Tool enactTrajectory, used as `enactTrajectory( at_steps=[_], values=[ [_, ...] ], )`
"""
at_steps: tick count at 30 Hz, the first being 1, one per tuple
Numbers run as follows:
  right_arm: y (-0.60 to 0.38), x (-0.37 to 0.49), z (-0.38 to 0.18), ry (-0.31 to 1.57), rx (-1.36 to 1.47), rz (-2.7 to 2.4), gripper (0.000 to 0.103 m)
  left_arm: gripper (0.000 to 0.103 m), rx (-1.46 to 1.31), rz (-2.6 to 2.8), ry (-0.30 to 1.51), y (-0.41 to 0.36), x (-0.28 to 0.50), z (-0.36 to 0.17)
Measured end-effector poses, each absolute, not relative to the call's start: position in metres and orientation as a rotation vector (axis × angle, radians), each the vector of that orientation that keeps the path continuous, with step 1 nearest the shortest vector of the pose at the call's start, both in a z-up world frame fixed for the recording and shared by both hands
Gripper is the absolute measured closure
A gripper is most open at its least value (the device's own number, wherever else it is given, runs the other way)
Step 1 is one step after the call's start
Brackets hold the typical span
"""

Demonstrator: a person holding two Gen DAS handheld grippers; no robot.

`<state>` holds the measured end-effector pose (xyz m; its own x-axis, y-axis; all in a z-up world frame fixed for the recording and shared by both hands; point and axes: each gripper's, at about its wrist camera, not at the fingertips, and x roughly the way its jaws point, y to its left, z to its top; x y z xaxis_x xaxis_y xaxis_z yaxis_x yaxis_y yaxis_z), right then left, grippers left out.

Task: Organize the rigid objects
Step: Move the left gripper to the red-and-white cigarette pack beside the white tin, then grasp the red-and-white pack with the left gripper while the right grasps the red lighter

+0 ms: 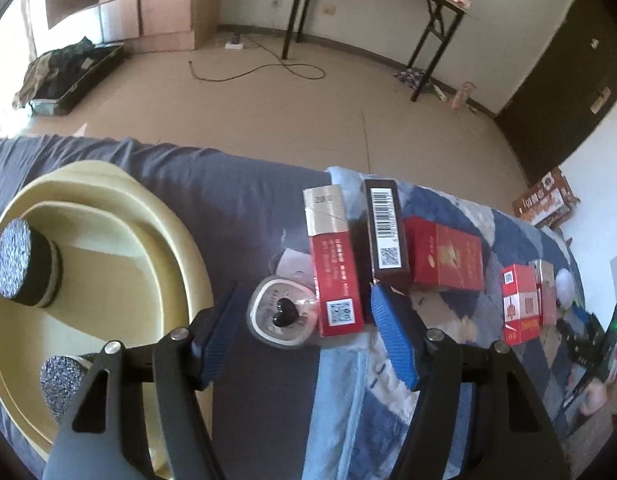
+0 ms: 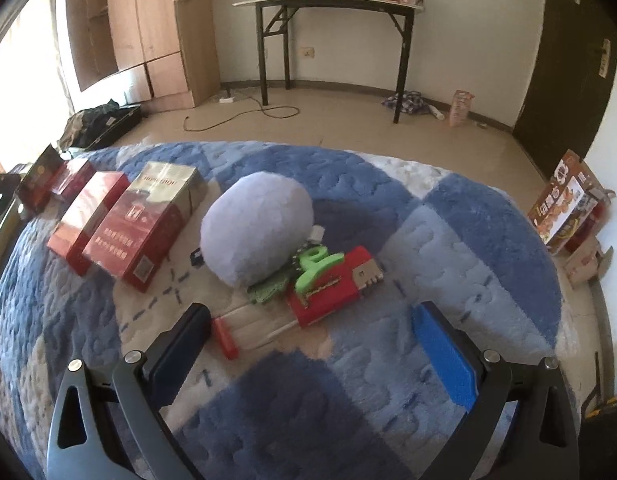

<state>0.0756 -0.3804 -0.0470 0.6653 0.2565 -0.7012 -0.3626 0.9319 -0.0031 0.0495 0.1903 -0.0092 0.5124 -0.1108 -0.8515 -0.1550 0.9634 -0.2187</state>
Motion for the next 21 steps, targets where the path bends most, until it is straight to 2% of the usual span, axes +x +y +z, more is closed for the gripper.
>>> enactTrajectory(
  at_steps=[10,12,15,18,21],
  values=[
    [-0.379,0.074,-0.051,0.734,-0.218,0.362,0.000,0.036,-0.300,0.011,1.055,0.187,0.053,-0.017],
    [-0.379,0.075,-0.051,0.728,-0.214,0.362,0.000,0.034,-0.296,-0.007,1.056,0.182,0.054,-0.017],
    [-0.377,0.076,-0.052,0.722,-0.217,0.358,0.000,0.027,-0.260,-0.024,1.045,0.176,0.053,-0.017],
    [-0.376,0.078,-0.054,0.721,-0.212,0.357,0.000,0.028,-0.311,-0.029,1.056,0.178,0.055,-0.023],
    [-0.378,0.079,-0.054,0.720,-0.205,0.361,0.000,0.028,-0.220,0.007,1.089,0.169,0.057,-0.031]
  ],
)
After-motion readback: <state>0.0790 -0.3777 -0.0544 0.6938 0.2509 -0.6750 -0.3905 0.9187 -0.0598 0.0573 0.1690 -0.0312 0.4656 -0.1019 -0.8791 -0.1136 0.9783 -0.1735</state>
